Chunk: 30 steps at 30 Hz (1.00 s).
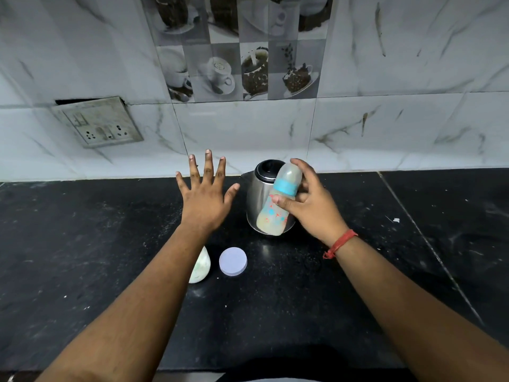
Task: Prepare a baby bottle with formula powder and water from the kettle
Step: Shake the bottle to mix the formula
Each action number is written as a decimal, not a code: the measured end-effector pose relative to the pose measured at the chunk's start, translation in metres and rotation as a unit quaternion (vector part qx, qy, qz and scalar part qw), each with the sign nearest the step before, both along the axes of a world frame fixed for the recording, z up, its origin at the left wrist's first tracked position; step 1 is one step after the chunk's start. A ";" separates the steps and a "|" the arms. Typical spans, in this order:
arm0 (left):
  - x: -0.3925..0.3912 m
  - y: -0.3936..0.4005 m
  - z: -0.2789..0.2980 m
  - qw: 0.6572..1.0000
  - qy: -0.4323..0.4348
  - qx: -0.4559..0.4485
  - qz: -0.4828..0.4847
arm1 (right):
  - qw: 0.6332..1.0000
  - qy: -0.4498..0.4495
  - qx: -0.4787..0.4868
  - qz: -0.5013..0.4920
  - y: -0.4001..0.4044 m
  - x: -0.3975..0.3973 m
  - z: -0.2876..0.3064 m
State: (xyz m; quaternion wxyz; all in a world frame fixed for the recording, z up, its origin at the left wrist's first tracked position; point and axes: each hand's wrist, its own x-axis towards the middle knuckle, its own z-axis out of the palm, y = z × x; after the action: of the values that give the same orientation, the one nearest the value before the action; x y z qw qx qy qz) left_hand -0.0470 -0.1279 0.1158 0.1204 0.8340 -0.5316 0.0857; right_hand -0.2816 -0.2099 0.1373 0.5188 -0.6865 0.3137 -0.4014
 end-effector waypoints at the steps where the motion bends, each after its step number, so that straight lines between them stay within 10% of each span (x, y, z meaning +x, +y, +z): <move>1: 0.000 0.000 0.000 1.000 0.001 -0.004 -0.001 | 1.000 -0.011 0.003 -0.005 -0.002 -0.001 0.002; 5: -0.002 0.000 0.002 1.000 0.000 0.001 -0.001 | 0.980 -0.131 0.010 -0.151 -0.008 -0.001 0.009; 9: -0.001 0.000 0.003 1.000 0.002 0.003 -0.003 | 0.997 0.051 -0.053 0.017 0.005 0.002 -0.002; 14: 0.002 0.002 0.001 1.000 0.004 -0.004 -0.001 | 0.975 -0.168 0.026 -0.143 -0.001 0.000 0.013; 18: 0.004 0.002 0.000 1.000 0.004 -0.007 -0.002 | 0.999 0.034 -0.014 0.014 0.003 0.003 0.002; 23: 0.004 0.001 -0.001 1.000 0.005 -0.009 -0.001 | 0.978 -0.135 0.032 -0.154 -0.002 0.000 0.013; 27: 0.003 -0.001 -0.002 1.000 0.007 -0.011 -0.006 | 0.999 0.021 -0.034 -0.034 0.016 0.006 -0.006; 30: 0.003 -0.001 -0.001 1.000 0.008 -0.012 -0.005 | 0.995 -0.055 0.019 -0.078 0.007 0.001 0.001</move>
State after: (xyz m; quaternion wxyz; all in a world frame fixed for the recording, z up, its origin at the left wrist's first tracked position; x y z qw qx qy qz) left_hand -0.0441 -0.1293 0.1145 0.1346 0.8306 -0.5337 0.0847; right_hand -0.2810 -0.2025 0.1379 0.5152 -0.6266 0.3449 -0.4722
